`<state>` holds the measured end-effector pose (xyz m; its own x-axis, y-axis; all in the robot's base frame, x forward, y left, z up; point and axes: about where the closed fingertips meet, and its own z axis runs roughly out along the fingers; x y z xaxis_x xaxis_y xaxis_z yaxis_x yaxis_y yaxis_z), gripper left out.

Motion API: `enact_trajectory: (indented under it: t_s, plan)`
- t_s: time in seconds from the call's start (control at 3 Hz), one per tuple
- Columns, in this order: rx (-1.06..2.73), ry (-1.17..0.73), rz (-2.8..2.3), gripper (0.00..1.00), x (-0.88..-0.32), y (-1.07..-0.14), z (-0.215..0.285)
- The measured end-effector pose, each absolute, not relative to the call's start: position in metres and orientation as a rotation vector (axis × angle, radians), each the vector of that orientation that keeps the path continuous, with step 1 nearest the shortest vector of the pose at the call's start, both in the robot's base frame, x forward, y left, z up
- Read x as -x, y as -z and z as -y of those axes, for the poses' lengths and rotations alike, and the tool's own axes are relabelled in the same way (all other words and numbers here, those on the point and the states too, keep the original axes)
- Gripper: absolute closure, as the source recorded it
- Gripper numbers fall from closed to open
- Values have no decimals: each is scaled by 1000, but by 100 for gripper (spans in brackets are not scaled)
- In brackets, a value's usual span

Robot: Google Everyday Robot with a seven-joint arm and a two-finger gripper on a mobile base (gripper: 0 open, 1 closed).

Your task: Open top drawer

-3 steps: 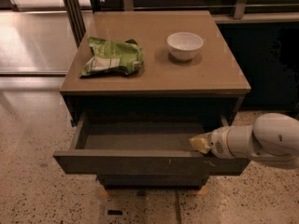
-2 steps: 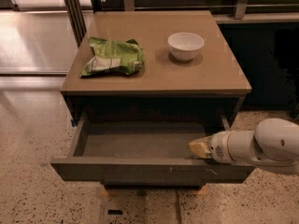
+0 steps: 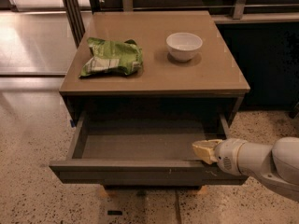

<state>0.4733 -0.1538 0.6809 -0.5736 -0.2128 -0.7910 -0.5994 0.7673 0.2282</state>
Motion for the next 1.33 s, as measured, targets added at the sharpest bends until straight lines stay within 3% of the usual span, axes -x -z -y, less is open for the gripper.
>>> enact_trajectory:
  t_s: [0.33,0.67,1.33]
  plan:
    - [607,-490,-2032,100,-476,-721,166]
    - [632,-456,-2001,83,-471,-728,168]
    - [632,-456,-2001,36,-471,-728,168]
